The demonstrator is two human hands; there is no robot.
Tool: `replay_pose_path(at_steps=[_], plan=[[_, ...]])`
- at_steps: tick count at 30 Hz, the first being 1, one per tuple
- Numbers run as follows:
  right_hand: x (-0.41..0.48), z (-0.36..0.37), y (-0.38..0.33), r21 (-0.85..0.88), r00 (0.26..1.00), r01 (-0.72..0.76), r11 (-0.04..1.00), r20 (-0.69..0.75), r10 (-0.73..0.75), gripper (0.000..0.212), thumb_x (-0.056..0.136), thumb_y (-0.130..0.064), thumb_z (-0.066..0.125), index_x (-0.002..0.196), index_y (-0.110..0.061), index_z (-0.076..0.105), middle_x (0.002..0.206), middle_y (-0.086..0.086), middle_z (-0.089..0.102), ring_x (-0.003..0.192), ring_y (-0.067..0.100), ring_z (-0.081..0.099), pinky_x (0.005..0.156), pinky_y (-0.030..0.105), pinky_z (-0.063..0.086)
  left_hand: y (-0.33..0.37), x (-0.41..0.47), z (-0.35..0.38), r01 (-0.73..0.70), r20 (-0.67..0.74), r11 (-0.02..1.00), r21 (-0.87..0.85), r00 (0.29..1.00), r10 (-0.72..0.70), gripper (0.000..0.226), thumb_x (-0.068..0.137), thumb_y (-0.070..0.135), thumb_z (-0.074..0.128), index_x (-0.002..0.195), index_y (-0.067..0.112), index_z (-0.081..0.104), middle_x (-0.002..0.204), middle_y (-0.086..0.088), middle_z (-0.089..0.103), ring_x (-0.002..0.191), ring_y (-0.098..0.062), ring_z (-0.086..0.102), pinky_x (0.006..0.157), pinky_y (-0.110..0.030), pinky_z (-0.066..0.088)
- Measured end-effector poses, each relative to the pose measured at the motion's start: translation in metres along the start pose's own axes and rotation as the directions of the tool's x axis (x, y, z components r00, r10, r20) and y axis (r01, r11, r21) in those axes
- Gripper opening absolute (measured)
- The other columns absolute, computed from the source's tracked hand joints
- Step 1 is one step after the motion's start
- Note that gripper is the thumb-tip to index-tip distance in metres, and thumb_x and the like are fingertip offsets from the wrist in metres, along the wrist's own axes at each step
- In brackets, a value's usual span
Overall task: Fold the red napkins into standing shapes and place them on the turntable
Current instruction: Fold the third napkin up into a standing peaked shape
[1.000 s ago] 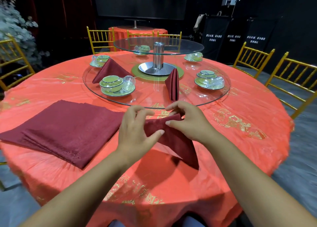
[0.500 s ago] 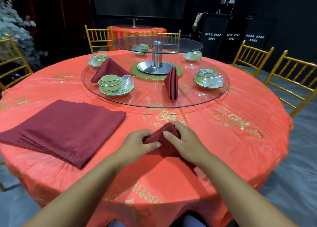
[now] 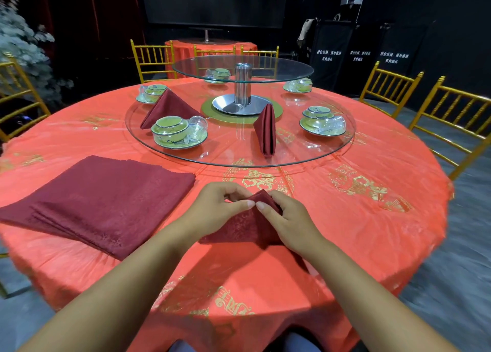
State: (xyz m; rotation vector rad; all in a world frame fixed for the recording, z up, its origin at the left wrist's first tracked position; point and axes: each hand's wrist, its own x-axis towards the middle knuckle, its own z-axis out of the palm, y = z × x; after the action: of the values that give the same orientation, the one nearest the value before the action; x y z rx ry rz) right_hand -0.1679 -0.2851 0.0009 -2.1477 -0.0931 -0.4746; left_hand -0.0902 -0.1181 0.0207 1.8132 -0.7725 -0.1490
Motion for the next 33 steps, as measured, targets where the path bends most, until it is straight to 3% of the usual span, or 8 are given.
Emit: replay_pose_path(at_steps=[4,7,11,16,18,29,33], plan=[[-0.001,0.002,0.001,0.039,1.0,-0.012,0.999,-0.012,0.012,0.026,0.087,-0.036,0.053,0.09,-0.013,0.065,0.08,0.004,0.063,0.075,0.02,0.058,0.07,0.04,0.046,-0.001,-0.002,0.001,0.015,-0.016,1.0,-0.001,1.0,-0.015,0.013,0.078,0.011,0.077,0.082,0.022,0.073,0.071,0.008,0.069,0.068,-0.002,0.059,0.068,-0.017,0.047],[-0.001,0.003,0.002,0.073,0.999,-0.012,0.997,-0.031,0.014,0.018,0.087,-0.033,0.054,0.089,-0.019,0.066,0.081,-0.002,0.064,0.072,0.01,0.057,0.069,0.031,0.045,-0.005,-0.007,-0.003,0.073,0.03,0.997,-0.027,0.997,-0.072,0.021,0.077,0.009,0.078,0.091,0.024,0.074,0.079,0.005,0.073,0.073,-0.005,0.063,0.073,-0.02,0.051],[-0.002,0.004,0.003,0.046,1.0,-0.006,0.999,-0.024,0.007,0.022,0.088,-0.034,0.052,0.085,-0.016,0.063,0.078,0.002,0.062,0.071,0.015,0.057,0.068,0.037,0.045,-0.011,-0.014,-0.009,0.105,0.002,0.993,0.055,0.994,-0.105,0.013,0.076,0.01,0.079,0.081,0.021,0.075,0.068,0.01,0.069,0.062,0.001,0.058,0.063,-0.014,0.047],[-0.002,0.006,0.004,0.036,0.999,0.003,0.999,-0.045,-0.001,0.022,0.088,-0.033,0.052,0.084,-0.015,0.063,0.077,0.002,0.062,0.072,0.017,0.056,0.069,0.039,0.045,-0.016,-0.017,-0.012,0.102,-0.001,0.993,0.061,0.995,-0.102,0.014,0.073,0.01,0.081,0.08,0.022,0.076,0.074,0.006,0.068,0.064,0.0,0.06,0.064,-0.014,0.047],[-0.002,0.005,0.004,0.046,0.998,-0.009,0.999,-0.061,0.012,0.022,0.088,-0.034,0.052,0.084,-0.015,0.063,0.077,0.003,0.062,0.072,0.017,0.056,0.068,0.039,0.044,-0.022,-0.018,-0.016,0.1,-0.003,0.985,0.138,0.995,-0.1,0.018,0.072,0.011,0.082,0.081,0.025,0.076,0.078,0.004,0.066,0.062,0.002,0.057,0.064,-0.014,0.045],[-0.003,0.006,0.007,0.034,0.997,0.014,0.999,-0.078,-0.011,0.031,0.088,-0.034,0.051,0.082,-0.006,0.061,0.076,0.012,0.06,0.071,0.025,0.054,0.066,0.042,0.043,-0.04,-0.028,-0.019,0.08,-0.042,0.975,0.207,0.996,-0.073,0.021,0.072,0.011,0.082,0.079,0.029,0.074,0.074,0.005,0.06,0.061,0.003,0.052,0.06,-0.009,0.039],[-0.003,0.003,0.007,0.049,0.996,0.024,0.999,-0.091,-0.02,0.031,0.088,-0.034,0.052,0.075,-0.006,0.056,0.065,0.001,0.049,0.061,0.013,0.044,0.06,0.034,0.037,-0.041,-0.03,-0.022,0.068,-0.046,0.973,0.221,0.997,-0.06,0.032,0.07,0.009,0.083,0.08,0.038,0.072,0.076,0.004,0.064,0.067,0.002,0.057,0.065,-0.009,0.041]])
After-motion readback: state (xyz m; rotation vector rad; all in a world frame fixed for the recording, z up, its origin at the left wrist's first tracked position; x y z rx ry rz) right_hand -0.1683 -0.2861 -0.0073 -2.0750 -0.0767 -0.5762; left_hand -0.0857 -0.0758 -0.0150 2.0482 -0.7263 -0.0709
